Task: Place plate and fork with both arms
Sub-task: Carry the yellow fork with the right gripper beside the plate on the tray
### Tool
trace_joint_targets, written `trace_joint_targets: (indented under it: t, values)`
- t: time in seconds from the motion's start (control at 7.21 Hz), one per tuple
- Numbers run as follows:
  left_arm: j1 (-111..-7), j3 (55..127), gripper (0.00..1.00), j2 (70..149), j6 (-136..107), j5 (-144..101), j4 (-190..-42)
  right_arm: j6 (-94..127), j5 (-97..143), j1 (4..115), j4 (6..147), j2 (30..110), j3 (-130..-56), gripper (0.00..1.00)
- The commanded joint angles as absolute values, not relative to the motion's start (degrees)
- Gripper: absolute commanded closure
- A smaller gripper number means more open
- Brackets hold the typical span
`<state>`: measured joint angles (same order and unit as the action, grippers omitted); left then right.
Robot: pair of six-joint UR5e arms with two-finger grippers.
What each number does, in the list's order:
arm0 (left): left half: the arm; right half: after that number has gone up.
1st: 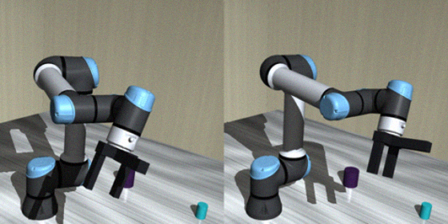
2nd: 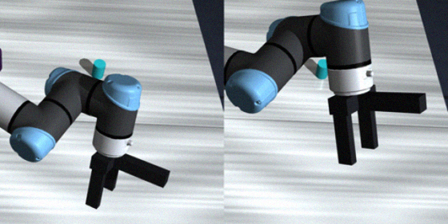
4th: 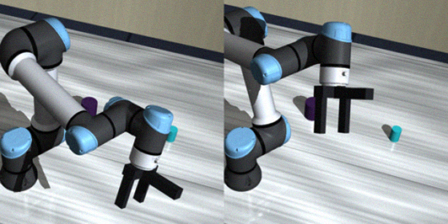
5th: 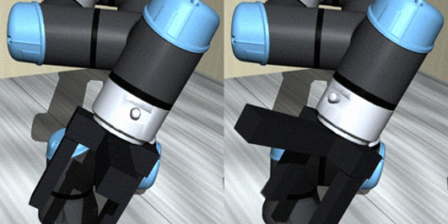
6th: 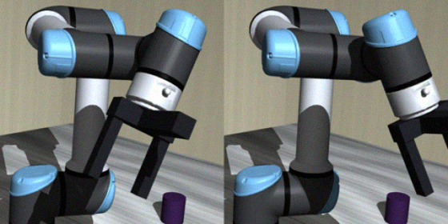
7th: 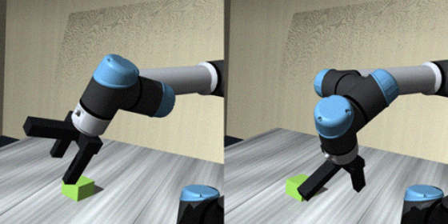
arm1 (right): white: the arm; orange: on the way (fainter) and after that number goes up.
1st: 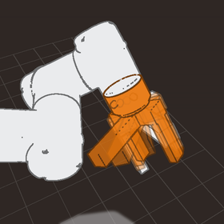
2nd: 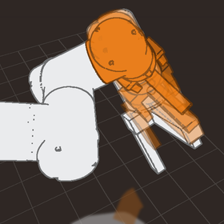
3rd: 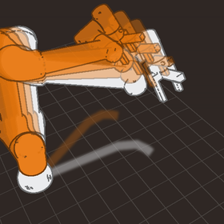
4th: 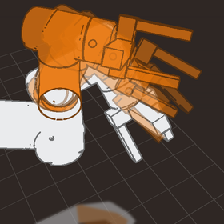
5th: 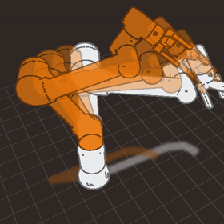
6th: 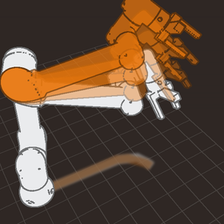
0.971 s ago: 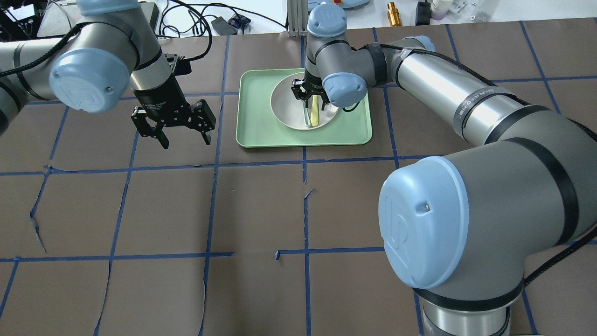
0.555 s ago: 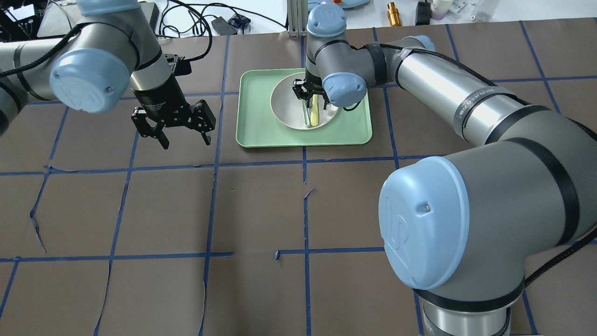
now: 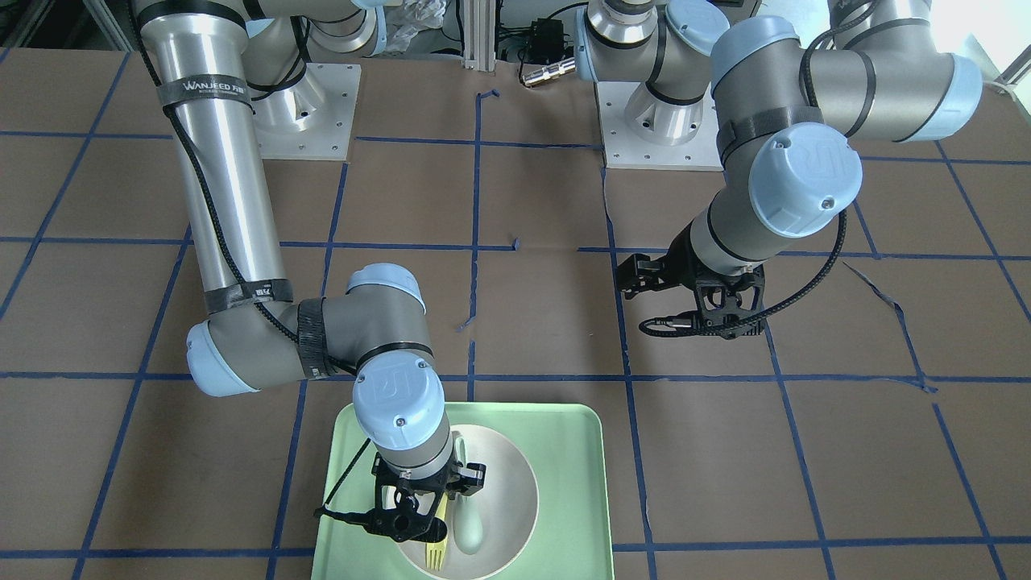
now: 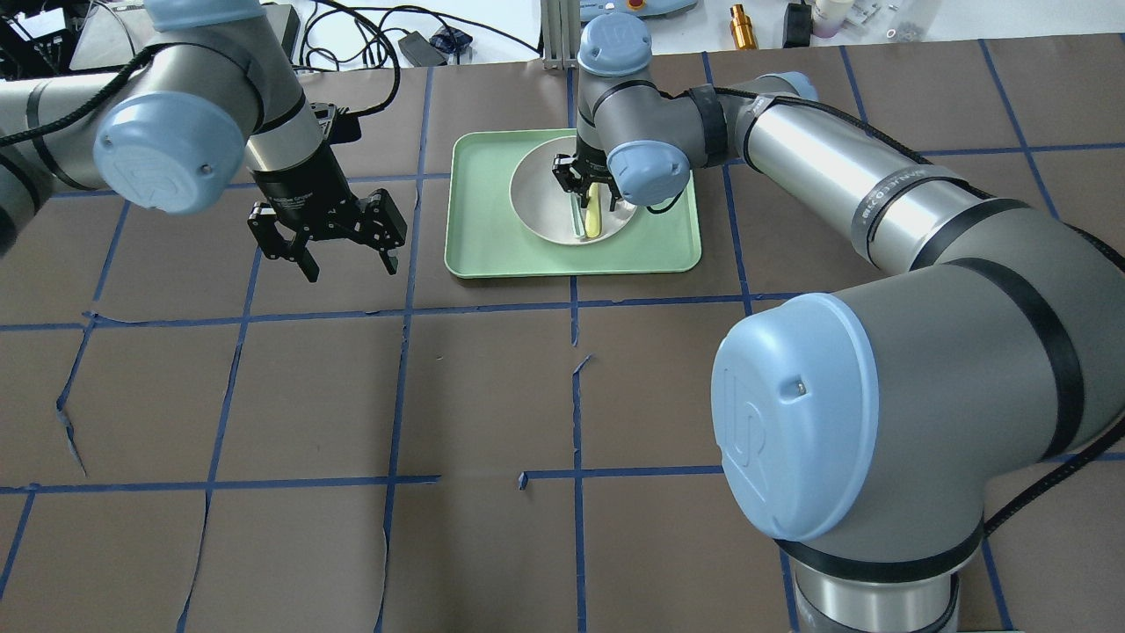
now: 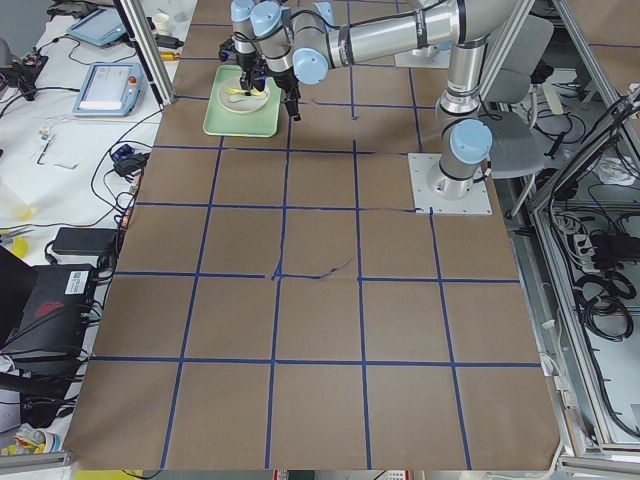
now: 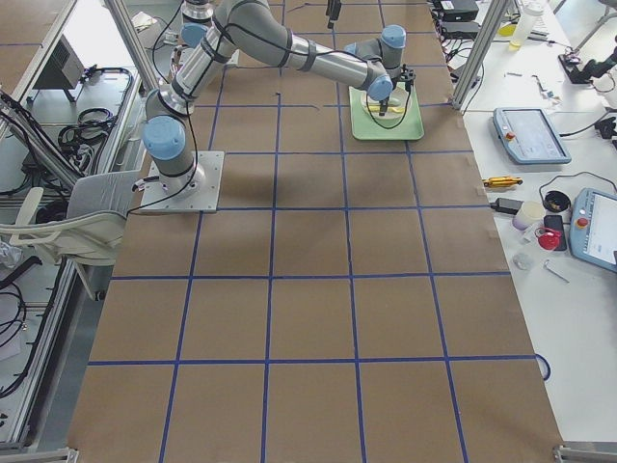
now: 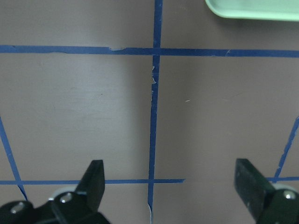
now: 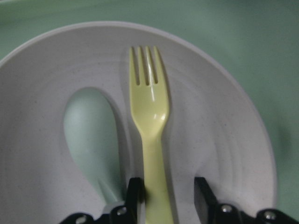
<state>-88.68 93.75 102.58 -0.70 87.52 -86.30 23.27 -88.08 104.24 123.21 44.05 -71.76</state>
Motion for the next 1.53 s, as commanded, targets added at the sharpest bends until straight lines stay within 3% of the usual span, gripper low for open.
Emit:
trace_joint_targets:
  t: [0.0, 0.97, 1.39]
  values:
    - [-88.7, 93.8, 0.0, 102.6, -0.7, 87.5, -86.3, 23.6, -87.7, 104.2, 123.1, 44.2, -71.6, 1.0]
    - [-88.7, 93.7, 0.0, 102.6, -0.4, 87.5, -86.1, 16.6, -85.4, 100.3, 120.5, 51.2, -72.9, 1.0]
    - [-88.7, 93.7, 0.0, 102.6, -0.5, 87.5, -86.0, 3.6, -80.6, 93.4, 120.7, 52.1, -78.8, 1.0]
